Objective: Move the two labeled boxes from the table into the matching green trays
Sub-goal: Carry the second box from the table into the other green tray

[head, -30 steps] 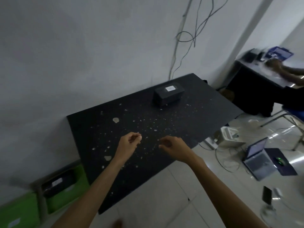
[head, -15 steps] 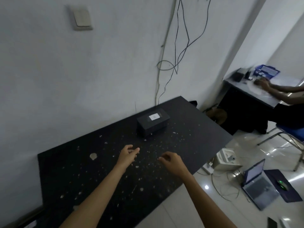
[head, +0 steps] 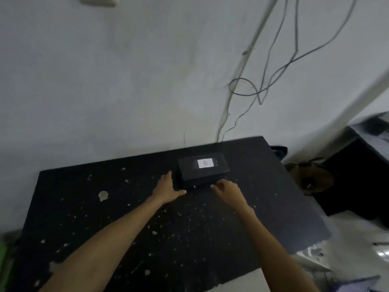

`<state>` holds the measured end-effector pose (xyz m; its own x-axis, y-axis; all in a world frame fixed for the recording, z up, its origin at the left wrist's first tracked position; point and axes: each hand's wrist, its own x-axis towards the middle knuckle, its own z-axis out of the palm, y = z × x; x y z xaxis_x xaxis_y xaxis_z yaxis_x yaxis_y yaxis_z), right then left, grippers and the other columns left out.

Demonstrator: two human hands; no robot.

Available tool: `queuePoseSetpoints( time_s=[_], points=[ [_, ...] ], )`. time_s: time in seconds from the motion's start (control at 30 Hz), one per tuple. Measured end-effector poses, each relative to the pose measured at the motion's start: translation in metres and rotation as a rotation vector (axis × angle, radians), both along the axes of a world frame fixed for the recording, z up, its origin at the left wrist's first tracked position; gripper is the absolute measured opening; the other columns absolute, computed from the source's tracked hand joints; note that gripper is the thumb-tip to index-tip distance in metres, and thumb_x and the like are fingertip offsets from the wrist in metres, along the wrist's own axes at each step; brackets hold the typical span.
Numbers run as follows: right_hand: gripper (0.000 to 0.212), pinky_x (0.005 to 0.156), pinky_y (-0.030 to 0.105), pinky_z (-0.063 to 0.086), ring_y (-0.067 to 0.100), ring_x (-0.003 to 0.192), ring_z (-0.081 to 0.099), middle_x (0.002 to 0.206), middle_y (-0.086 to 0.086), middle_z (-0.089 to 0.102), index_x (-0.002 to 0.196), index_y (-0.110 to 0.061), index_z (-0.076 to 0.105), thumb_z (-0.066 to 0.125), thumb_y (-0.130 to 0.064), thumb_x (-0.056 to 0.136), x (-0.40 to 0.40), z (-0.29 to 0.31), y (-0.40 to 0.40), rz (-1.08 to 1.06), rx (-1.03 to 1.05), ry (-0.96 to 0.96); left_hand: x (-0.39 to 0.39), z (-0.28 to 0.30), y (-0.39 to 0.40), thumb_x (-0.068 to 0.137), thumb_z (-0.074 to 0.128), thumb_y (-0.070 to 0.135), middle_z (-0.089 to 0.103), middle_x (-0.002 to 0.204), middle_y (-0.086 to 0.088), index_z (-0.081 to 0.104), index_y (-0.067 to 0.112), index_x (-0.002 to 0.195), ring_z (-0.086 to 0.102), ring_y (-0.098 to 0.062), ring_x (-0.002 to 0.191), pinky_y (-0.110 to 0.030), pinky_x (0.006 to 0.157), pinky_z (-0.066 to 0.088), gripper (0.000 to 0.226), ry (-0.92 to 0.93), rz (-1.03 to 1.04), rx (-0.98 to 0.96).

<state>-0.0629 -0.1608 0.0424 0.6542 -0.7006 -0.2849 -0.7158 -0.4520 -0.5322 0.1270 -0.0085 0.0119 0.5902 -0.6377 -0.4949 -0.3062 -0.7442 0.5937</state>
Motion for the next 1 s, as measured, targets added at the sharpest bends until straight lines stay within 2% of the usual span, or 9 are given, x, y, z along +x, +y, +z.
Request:
queuePoseSetpoints(
  time_s=[0.07,0.23,0.33,0.4,0.6,0.73,0.8,0.87,1.0],
  points=[
    [0.042,0.087,0.034,0.051,0.022,0.105,0.064,0.116,0.007,0.068,0.122,-0.012,0.062,0.054,-0.044,0.096,-0.003,-0.007,-0.009,-0.092,-0.018,-0.07,-0.001,0.003,-0.01,0.07,0.081,0.055,0.008,0.166,-0.009,-0.003,0.016,0.159,0.016,-0.03,0.152,-0.049,0.12,0.024,0.129,0.025,-0.065,-0.111],
    [0.066,0.11,0.048,0.033,0.037,0.14,0.033,0.151,0.021,0.037,0.15,-0.005,0.03,0.043,-0.047,0.1,0.042,-0.046,-0.098,-0.2,0.066,-0.088,0.015,-0.018,-0.081,0.078,0.062,0.071,0.014,0.166,-0.009,0.002,0.014,0.159,0.02,-0.029,0.151,-0.044,0.121,0.022,0.116,0.376,0.576,-0.207],
    [0.073,0.114,0.05,0.028,0.039,0.144,0.028,0.156,0.023,0.029,0.153,-0.002,0.022,0.044,-0.047,0.1,0.062,-0.065,-0.125,-0.233,0.161,-0.043,0.02,-0.037,-0.102,0.081,0.059,0.07,0.026,0.162,-0.01,0.011,0.013,0.159,0.03,-0.03,0.147,-0.045,0.12,0.026,0.108,0.447,0.701,-0.207],
    [0.074,0.113,0.049,0.031,0.04,0.141,0.034,0.153,0.024,0.034,0.152,0.001,0.026,0.045,-0.048,0.099,0.072,-0.077,-0.137,-0.248,0.219,-0.015,0.02,-0.047,-0.11,0.082,0.06,0.067,0.033,0.159,-0.01,0.018,0.013,0.158,0.035,-0.029,0.144,-0.043,0.118,0.029,0.102,0.455,0.725,-0.2],
    [0.067,0.102,0.048,0.044,0.041,0.126,0.051,0.139,0.023,0.052,0.139,0.002,0.042,0.049,-0.049,0.097,0.084,-0.08,-0.139,-0.275,0.329,0.001,0.013,-0.054,-0.12,0.091,0.059,0.051,0.049,0.148,-0.009,0.038,0.013,0.149,0.047,-0.027,0.135,-0.036,0.109,0.037,0.073,0.368,0.699,-0.202],
    [0.065,0.09,0.043,0.052,0.031,0.11,0.061,0.124,0.012,0.062,0.128,-0.009,0.05,0.055,-0.06,0.088,0.094,-0.027,-0.124,-0.262,0.272,-0.23,0.013,-0.011,-0.1,0.089,0.06,0.055,0.053,0.142,-0.003,0.039,0.019,0.147,0.052,-0.024,0.13,-0.028,0.096,0.04,0.071,0.231,0.736,-0.379],
    [0.066,0.079,0.035,0.052,0.023,0.098,0.063,0.112,0.003,0.064,0.123,-0.015,0.051,0.059,-0.066,0.082,0.104,0.006,-0.082,-0.169,0.265,-0.327,0.011,0.015,-0.045,0.083,0.06,0.063,0.058,0.13,0.007,0.042,0.025,0.144,0.055,-0.019,0.124,-0.024,0.09,0.04,0.074,0.134,0.81,-0.491],
    [0.068,0.074,0.031,0.049,0.015,0.088,0.06,0.103,-0.003,0.061,0.123,-0.018,0.05,0.061,-0.069,0.079,0.102,0.016,-0.066,-0.219,0.315,-0.392,0.009,0.026,-0.025,0.079,0.06,0.07,0.057,0.119,0.017,0.044,0.03,0.141,0.057,-0.011,0.115,-0.017,0.083,0.042,0.076,0.033,0.767,-0.531],
    [0.057,0.076,0.024,0.049,0.012,0.096,0.063,0.106,-0.006,0.063,0.12,-0.023,0.057,0.065,-0.064,0.08,0.101,0.029,-0.041,-0.279,0.43,-0.538,0.009,0.056,-0.006,0.082,0.058,0.068,0.057,0.121,0.017,0.041,0.028,0.146,0.056,-0.004,0.11,-0.012,0.081,0.043,0.077,-0.106,0.731,-0.574]
  ],
)
